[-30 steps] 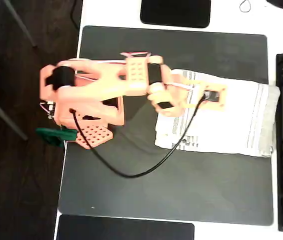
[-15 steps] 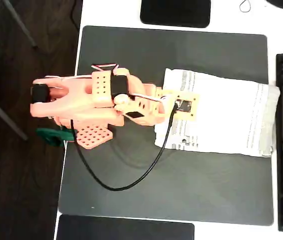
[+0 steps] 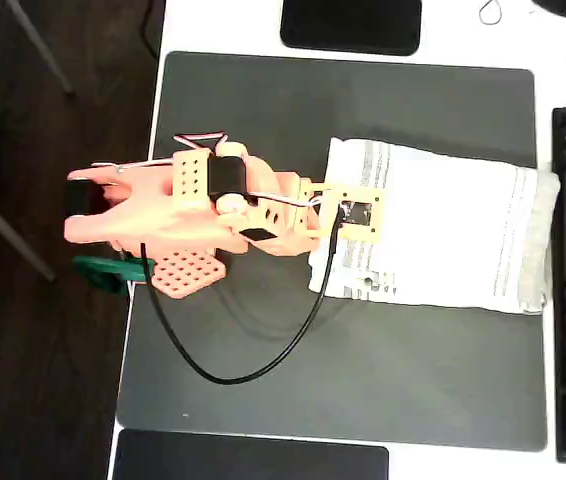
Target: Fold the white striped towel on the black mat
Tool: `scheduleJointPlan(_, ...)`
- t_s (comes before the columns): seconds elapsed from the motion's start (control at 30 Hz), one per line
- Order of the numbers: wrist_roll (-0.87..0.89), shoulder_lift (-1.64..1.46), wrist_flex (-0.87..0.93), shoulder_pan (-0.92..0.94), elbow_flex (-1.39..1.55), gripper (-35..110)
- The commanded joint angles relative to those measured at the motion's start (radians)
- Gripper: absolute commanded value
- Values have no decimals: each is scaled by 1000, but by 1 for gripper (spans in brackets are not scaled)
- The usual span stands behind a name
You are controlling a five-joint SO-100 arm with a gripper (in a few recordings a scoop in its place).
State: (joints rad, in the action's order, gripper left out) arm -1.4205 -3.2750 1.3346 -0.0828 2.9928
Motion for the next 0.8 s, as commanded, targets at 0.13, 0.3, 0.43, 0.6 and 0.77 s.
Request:
scheduleJointPlan(0.13,-160,-58,21,64,67,0)
scheduleJointPlan(0.3,-166,-58,9,71,77,0)
scheduleJointPlan(0.43,-155,-60,-11,57,123,1)
scheduleJointPlan(0.6,-144,-60,-11,60,123,0)
scheduleJointPlan(0.77,-144,-60,-11,60,123,0)
